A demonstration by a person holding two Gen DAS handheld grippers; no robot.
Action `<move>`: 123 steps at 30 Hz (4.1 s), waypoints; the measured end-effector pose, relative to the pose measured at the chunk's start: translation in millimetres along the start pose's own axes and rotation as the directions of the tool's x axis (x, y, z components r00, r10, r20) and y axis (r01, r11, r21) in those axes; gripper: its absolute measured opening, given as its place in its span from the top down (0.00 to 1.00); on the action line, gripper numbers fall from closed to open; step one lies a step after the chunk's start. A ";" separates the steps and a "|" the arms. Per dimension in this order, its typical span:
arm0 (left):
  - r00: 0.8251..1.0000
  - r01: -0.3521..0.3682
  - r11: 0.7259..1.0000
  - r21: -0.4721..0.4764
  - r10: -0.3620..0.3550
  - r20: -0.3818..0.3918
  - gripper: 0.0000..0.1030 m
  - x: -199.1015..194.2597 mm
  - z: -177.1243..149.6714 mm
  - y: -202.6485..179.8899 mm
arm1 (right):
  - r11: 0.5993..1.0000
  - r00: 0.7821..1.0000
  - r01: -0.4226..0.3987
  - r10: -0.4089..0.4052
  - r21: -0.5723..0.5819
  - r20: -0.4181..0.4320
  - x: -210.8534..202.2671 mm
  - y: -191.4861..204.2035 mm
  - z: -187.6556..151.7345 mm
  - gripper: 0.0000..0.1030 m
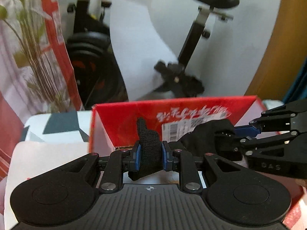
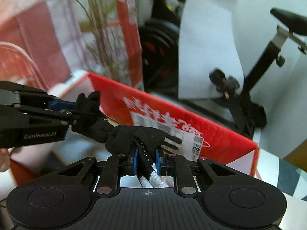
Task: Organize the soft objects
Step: 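Carry the black item with both tools over into the red box, then open both tools to release the black item into the box and withdraw, then lower both tools onto the grey knit fabric roll in front of the box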
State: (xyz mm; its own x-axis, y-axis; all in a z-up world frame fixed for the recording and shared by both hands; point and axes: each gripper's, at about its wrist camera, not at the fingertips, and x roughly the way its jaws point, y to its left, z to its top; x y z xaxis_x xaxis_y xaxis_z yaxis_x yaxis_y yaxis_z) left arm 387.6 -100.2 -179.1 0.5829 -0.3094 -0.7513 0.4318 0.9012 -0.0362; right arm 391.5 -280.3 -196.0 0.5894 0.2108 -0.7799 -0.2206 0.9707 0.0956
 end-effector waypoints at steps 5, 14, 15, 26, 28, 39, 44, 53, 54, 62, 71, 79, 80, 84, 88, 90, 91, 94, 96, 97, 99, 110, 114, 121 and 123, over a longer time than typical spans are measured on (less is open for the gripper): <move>0.999 -0.007 1.000 0.022 0.008 -0.051 0.77 26.2 6.5 -0.1 | 0.999 0.995 0.028 -0.023 0.046 -0.098 37.8 -9.1 3.8 0.84; 0.996 0.019 1.000 -0.025 -0.021 -0.083 0.74 34.5 9.9 15.5 | 0.994 0.983 0.049 -0.030 0.102 -0.183 75.9 -16.7 8.2 0.84; 0.996 0.024 0.999 -0.026 -0.026 -0.083 0.74 35.5 10.2 15.6 | 0.993 0.980 0.053 -0.032 0.106 -0.195 79.7 -15.9 6.9 0.84; 0.998 -0.012 1.000 -0.016 0.011 -0.055 0.74 28.3 10.0 14.1 | 0.964 0.972 0.122 -0.068 0.238 -0.224 81.7 -28.0 -2.7 0.77; 0.999 -0.018 1.000 -0.015 0.018 -0.051 0.74 24.8 9.6 14.0 | 0.958 0.974 0.144 -0.093 0.249 -0.206 73.0 -29.5 -2.4 0.69; 0.999 -0.034 0.999 0.022 0.033 0.035 0.74 -25.3 -5.5 5.7 | 0.974 0.998 0.054 -0.060 0.219 0.020 -33.1 -18.3 -14.9 0.69; 0.995 -0.023 1.000 0.019 0.021 0.102 0.71 -66.5 -33.0 4.5 | 0.979 0.989 -0.011 -0.019 0.203 0.145 -89.8 -7.2 -43.2 0.68; 0.984 0.010 1.000 -0.014 -0.007 0.179 0.66 -123.6 -95.6 8.1 | 0.979 0.962 -0.019 -0.037 0.202 0.270 -147.1 18.5 -114.3 0.68; 0.984 0.012 1.000 -0.026 -0.007 0.181 0.66 -126.7 -103.5 9.2 | 0.978 0.959 -0.017 -0.043 0.208 0.279 -151.8 20.0 -122.5 0.68; 0.990 0.003 0.990 -0.139 0.017 0.140 0.57 -130.0 -155.6 24.9 | 0.954 0.962 -0.019 -0.065 0.301 0.266 -165.4 20.4 -171.3 0.68; 0.994 -0.008 0.967 -0.253 0.035 0.103 0.54 -107.2 -182.6 43.0 | 0.954 0.988 0.018 -0.063 0.299 0.140 -136.0 18.5 -205.3 0.68; 0.996 0.003 0.970 -0.242 0.020 0.091 0.49 -100.5 -185.3 40.3 | 0.956 0.995 0.014 -0.043 0.292 0.092 -115.2 23.4 -215.8 0.61; 0.996 0.001 0.971 -0.240 0.021 0.089 0.49 -99.9 -185.7 40.0 | 0.958 0.995 0.014 -0.042 0.288 0.089 -113.8 24.0 -215.3 0.59; 0.997 0.000 0.968 -0.251 0.020 0.080 0.47 -98.5 -187.7 40.7 | 0.958 0.996 0.020 -0.045 0.288 0.079 -106.9 21.6 -214.5 0.53; 0.998 0.002 0.966 -0.258 0.015 0.061 0.41 -92.7 -189.4 41.7 | 0.954 0.997 0.028 -0.050 0.297 0.067 -96.7 16.8 -215.9 0.42; 0.999 0.006 0.966 -0.257 0.007 0.051 0.40 -89.3 -189.6 42.4 | 0.950 0.997 0.027 -0.050 0.310 0.065 -91.1 15.6 -218.3 0.41; 0.999 0.011 0.967 -0.255 0.001 0.046 0.40 -87.5 -189.4 42.7 | 0.949 0.997 0.025 -0.048 0.316 0.065 -88.3 15.1 -219.3 0.41; 0.999 0.030 0.970 -0.243 -0.025 0.026 0.40 -81.5 -189.5 42.9 | 0.940 0.997 0.013 -0.037 0.340 0.064 -77.7 14.7 -222.3 0.41; 0.999 0.052 0.971 -0.234 -0.051 0.011 0.39 -77.2 -189.1 42.6 | 0.935 0.997 0.007 -0.034 0.356 0.070 -72.6 14.7 -224.6 0.41; 0.998 0.064 0.971 -0.229 -0.064 0.006 0.37 -75.4 -188.7 42.9 | 0.931 0.997 0.003 -0.032 0.364 0.074 -70.9 15.0 -226.0 0.41; 0.996 0.085 0.970 -0.226 -0.089 -0.006 0.35 -71.7 -188.2 44.6 | 0.921 0.996 -0.008 -0.026 0.388 0.083 -67.4 14.5 -228.2 0.42; 0.981 0.150 0.934 -0.324 -0.181 -0.067 0.35 -48.0 -184.5 63.0 | 0.891 0.995 -0.042 -0.002 0.452 0.095 -57.5 6.1 -232.8 0.41; 0.975 0.169 0.929 -0.331 -0.207 -0.085 0.36 -42.8 -187.2 57.9 | 0.889 0.995 -0.059 0.014 0.454 0.102 -57.4 6.8 -233.9 0.53; 0.977 0.152 0.937 -0.316 -0.191 -0.095 0.66 -44.2 -185.7 53.0 | 0.907 0.994 -0.046 0.000 0.419 0.110 -64.9 12.6 -228.3 0.82; 0.976 0.146 0.939 -0.312 -0.188 -0.108 0.79 -46.7 -184.8 55.2 | 0.909 0.993 -0.050 0.000 0.413 0.120 -70.6 11.0 -226.6 0.86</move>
State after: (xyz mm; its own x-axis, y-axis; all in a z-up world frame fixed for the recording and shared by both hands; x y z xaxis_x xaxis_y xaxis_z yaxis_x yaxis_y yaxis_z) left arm 257.0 20.0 -267.7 0.4140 -0.4387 -0.7976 0.2760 0.8955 -0.3493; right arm 171.4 -310.7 -280.0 0.6787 0.2230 -0.6997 0.0912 0.9198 0.3816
